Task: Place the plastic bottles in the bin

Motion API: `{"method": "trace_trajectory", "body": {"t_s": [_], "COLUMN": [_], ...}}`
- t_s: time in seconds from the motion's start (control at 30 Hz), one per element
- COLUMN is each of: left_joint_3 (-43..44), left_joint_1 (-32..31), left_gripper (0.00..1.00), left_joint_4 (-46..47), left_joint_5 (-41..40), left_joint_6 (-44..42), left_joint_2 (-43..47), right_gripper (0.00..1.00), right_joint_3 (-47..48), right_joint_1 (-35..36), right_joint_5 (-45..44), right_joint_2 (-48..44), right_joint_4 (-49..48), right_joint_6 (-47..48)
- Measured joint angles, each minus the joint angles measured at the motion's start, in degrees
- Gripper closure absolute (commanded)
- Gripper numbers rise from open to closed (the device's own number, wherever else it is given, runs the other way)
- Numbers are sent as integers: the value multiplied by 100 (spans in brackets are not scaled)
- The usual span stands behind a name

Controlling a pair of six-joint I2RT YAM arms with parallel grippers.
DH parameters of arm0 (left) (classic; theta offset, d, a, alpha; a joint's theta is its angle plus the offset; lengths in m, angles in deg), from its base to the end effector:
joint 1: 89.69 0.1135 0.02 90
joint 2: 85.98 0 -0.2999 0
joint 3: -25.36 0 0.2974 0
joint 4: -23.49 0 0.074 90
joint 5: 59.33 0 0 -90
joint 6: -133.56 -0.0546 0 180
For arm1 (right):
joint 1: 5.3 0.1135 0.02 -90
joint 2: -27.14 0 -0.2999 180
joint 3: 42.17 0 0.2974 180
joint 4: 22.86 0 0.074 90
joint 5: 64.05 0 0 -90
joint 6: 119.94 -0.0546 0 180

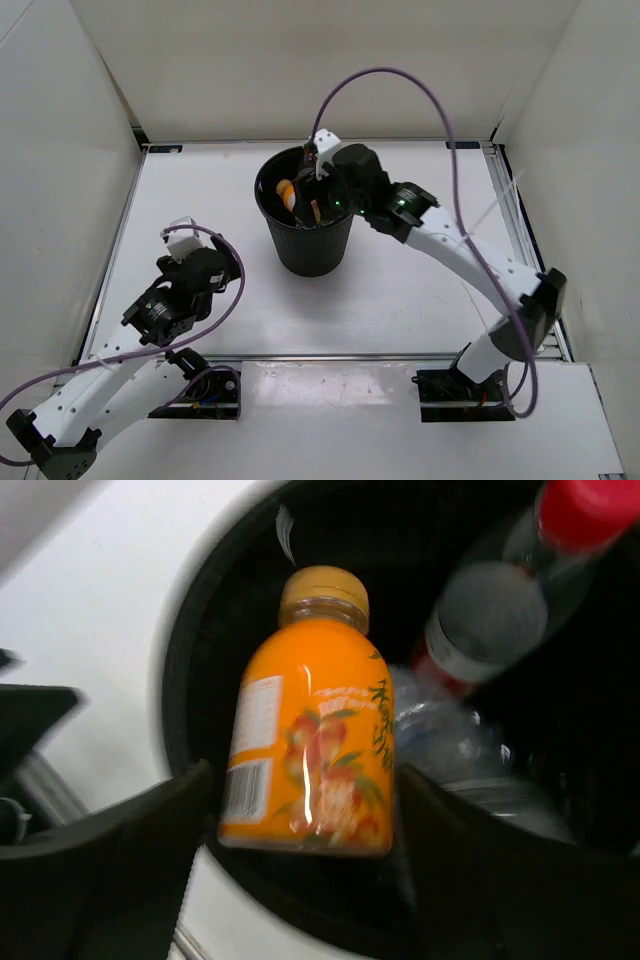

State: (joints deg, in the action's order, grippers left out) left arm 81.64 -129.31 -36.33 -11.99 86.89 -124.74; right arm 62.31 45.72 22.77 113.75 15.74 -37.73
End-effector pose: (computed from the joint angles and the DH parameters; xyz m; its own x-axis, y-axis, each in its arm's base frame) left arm 0.1424 -0.0698 0.3140 -0.4340 -0.2958 -0.8510 -0.2955 0.9390 -0.1758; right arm 0.2574 0.3133 0.4586 -0.3214 -0.1820 -0.9293 -0.7065 0.6995 0.1073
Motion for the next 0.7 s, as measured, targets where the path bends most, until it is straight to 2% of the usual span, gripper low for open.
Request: {"method": "trace_trajectory", "body": {"t_s": [0.03,0.13,0.23,0.33,0.47,0.53,0.7], "left_joint_3": [48,197,291,310,310,310,284], "left_joint_1": [0,0,0,0,0,0,0], "left_gripper": [0,0,0,0,0,0,0], "left_joint_4": [2,-13,-70,-116,-175,-199,-197], "left_joint_5": [2,-2,-11,-28,-33,-50,-374], "left_joint_6": [2,2,4,33,72,74,-11], "left_joint_2": [-17,-39,-11,37,52,48,-68], "right_gripper": [0,0,0,0,0,0,0], "right_joint_3": [48,201,518,1419,2889,3001,2586], "right_joint_1": [-31,-72,-74,-258,-1202,-1587,-1884], "right_joint_5": [-55,-282,-756,-1069,-1008,-1001,-686], "right_joint_2": [208,531,424,304,118,-170,-940], "right_joint_4": [92,455,765,1257,1941,2098,2474], "right_joint_6": [-37,-149,-361,-654,-872,-933,-868]}}
